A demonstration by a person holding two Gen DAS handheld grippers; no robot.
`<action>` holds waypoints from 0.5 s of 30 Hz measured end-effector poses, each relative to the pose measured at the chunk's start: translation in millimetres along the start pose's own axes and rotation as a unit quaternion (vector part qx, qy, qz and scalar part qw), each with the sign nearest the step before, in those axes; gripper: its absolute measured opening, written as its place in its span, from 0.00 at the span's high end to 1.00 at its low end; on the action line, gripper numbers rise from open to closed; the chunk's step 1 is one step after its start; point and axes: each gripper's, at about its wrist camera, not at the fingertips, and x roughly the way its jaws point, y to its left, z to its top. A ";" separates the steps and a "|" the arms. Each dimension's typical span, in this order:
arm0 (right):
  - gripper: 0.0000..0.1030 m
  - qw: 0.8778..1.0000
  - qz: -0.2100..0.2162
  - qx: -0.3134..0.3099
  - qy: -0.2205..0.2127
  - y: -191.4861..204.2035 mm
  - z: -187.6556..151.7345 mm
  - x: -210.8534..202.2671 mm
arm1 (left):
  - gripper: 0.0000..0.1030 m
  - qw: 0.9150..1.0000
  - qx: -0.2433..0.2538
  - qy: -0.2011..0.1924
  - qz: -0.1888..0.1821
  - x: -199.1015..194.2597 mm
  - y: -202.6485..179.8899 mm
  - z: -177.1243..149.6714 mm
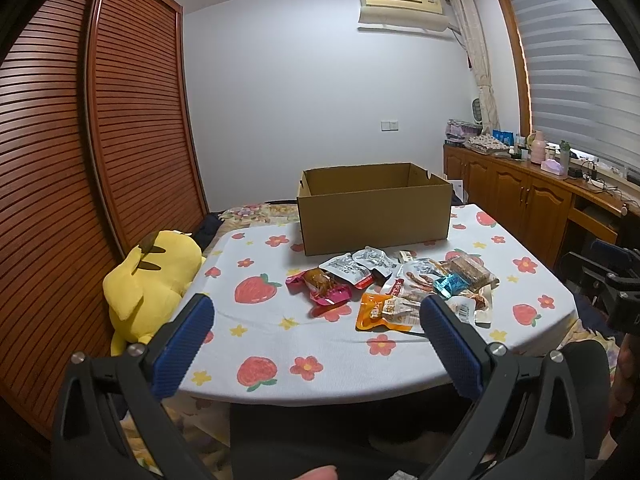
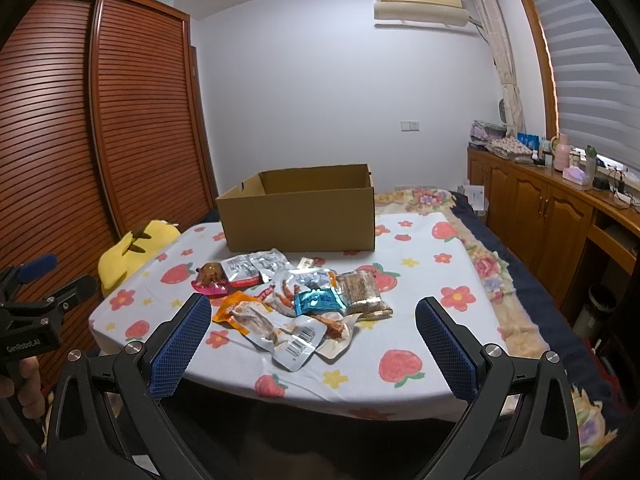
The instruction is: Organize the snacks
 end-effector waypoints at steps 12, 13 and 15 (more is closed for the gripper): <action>0.00 1.000 0.000 0.000 0.001 -0.2 -0.1 -0.9 | 0.00 1.000 0.001 0.000 0.000 -0.7 -0.8 -0.3; 0.00 1.000 0.000 0.000 0.001 -0.2 -0.1 -1.0 | 0.00 1.000 0.000 0.000 0.000 -0.7 -0.7 -0.5; 0.00 1.000 -0.001 0.000 0.000 -0.3 -0.2 -1.1 | 0.00 1.000 0.001 -0.001 0.000 -0.7 -0.9 -0.4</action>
